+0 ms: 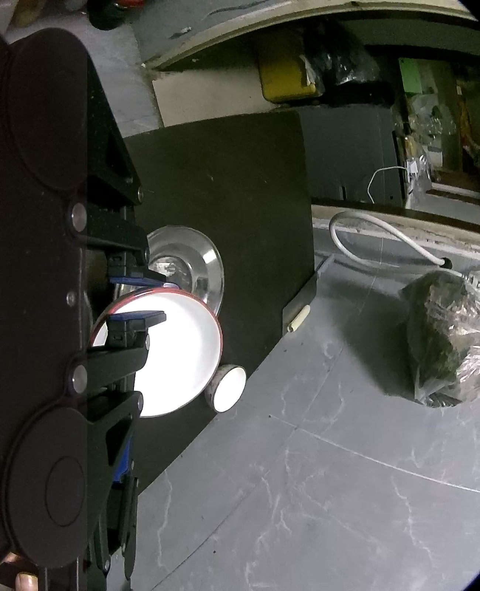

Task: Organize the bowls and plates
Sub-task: 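Lift the white bowl and carry it over the steel bowl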

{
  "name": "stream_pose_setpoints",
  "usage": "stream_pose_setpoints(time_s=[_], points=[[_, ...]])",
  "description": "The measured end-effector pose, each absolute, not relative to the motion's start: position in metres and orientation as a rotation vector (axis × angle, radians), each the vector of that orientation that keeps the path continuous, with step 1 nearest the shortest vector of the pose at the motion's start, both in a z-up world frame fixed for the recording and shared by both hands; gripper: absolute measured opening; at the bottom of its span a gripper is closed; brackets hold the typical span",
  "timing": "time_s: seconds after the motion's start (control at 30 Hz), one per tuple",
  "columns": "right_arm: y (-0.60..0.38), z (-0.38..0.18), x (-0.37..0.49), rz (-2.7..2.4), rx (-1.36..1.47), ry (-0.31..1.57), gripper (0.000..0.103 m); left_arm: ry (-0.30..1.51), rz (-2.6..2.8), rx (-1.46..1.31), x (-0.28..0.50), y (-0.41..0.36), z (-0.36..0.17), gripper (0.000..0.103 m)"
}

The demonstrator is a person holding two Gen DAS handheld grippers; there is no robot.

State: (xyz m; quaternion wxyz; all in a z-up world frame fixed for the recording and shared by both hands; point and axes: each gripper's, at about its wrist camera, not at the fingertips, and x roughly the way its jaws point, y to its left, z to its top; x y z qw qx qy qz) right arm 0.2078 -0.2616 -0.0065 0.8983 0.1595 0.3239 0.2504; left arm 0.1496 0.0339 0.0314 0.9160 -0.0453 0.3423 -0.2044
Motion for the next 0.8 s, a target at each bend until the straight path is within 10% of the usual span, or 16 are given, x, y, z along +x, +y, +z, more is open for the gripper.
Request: stream_pose_setpoints(time_s=[0.8], points=[[-0.256, -0.025, 0.178, 0.57, 0.238, 0.818, 0.041, 0.825, -0.324, -0.154, 0.091, 0.035, -0.006, 0.017]])
